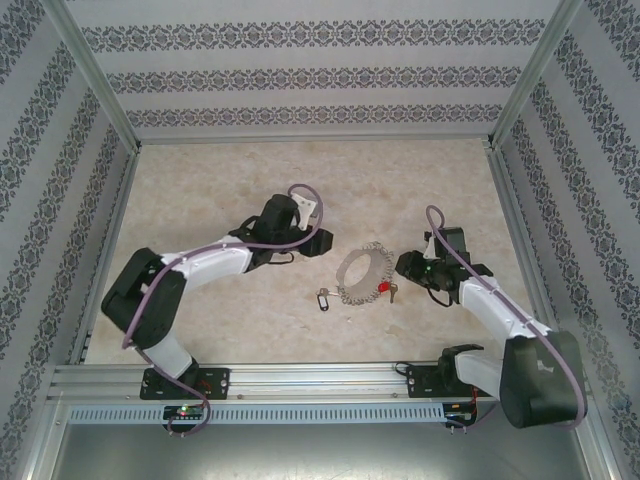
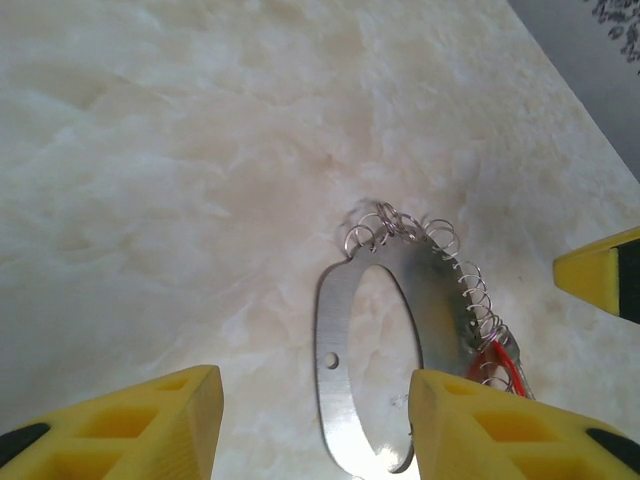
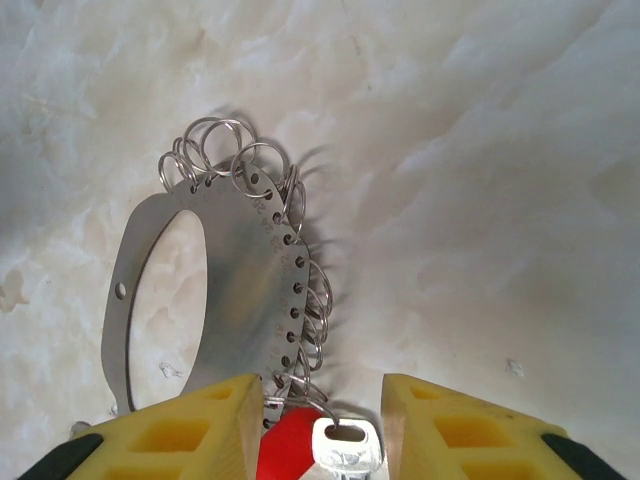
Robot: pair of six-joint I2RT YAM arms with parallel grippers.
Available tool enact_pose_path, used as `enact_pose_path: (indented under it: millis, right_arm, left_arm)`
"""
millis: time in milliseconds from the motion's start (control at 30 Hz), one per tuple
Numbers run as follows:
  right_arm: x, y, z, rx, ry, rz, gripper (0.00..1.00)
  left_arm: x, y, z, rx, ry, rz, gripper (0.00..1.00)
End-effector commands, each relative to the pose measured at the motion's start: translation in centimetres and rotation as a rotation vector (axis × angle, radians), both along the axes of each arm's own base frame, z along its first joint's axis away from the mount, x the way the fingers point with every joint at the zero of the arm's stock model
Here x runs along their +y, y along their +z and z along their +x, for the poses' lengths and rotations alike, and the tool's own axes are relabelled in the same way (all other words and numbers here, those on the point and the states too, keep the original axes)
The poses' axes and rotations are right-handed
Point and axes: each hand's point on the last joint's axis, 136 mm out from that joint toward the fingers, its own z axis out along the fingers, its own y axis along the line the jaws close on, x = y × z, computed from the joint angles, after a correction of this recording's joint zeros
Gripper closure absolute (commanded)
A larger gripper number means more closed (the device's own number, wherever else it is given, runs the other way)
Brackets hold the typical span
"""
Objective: Put the keys on the keyring
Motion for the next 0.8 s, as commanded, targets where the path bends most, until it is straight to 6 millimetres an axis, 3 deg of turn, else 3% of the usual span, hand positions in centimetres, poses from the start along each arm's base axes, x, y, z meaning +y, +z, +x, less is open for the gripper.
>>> enact_pose_path:
  millis: [0,200,767]
  right_arm:
    - [1.7,1.1,1.5,-0.013,0.066,0.119,0.63]
    - [2.2,-0.4,2.5,0.044,0.08,0.15,0.64]
    - [3.4,-3.0,2.4,0.107,0.129,0.227,0.67]
  left_arm:
    - [-1.0,-2.2,-0.6,0.186,-0.033,-0.014,0.49]
    - [-3.5,-4.3,-1.2,0.309,-0.116,-0.028,0.53]
    - [-6.0,-8.2,-2.4,0.445,-0.187,0.0,0.53]
